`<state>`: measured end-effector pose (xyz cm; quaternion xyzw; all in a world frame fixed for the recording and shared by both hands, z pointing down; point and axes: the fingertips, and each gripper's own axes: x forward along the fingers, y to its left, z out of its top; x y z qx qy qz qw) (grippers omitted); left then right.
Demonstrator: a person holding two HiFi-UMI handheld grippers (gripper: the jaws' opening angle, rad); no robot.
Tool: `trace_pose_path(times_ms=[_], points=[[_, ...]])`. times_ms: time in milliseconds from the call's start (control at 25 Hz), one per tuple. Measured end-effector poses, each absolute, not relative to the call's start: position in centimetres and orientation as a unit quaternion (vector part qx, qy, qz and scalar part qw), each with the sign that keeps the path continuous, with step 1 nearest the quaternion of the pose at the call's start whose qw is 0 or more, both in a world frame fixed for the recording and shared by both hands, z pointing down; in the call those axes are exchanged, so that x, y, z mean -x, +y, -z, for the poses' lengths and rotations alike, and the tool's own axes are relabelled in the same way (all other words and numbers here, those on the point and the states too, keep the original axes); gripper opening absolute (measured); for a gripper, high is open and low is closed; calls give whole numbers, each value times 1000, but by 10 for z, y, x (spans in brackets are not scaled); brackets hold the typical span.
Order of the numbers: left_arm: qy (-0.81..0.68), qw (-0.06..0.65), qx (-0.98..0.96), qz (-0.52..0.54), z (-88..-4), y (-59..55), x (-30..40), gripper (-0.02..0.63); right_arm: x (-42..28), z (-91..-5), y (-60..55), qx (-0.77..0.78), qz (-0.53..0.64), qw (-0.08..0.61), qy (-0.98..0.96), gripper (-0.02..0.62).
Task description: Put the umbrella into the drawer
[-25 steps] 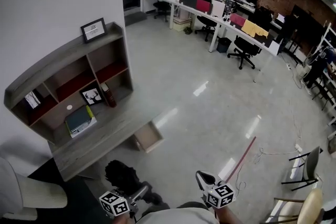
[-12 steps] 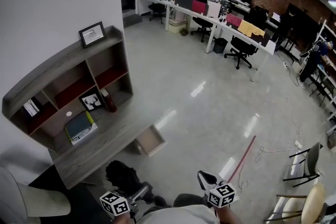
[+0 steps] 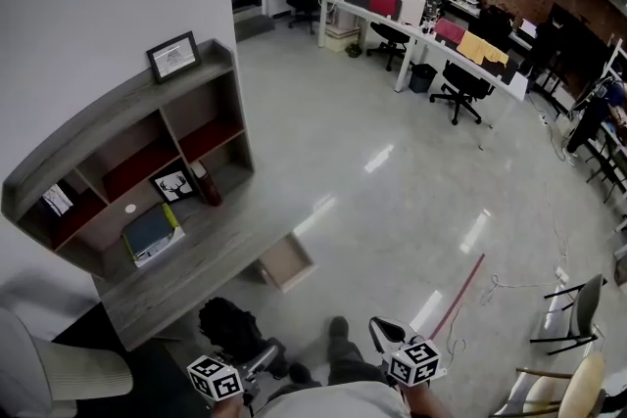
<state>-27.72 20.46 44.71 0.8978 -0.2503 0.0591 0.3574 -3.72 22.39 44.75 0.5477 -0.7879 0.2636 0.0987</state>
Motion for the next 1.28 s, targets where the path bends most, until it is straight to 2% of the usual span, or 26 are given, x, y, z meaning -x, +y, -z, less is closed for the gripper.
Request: trace_pose_path(times_ms=[1280], points=[[-358,402,-841,-56,-486,55,145,245,-50,-494,19,-390,-288,142,-863,6]])
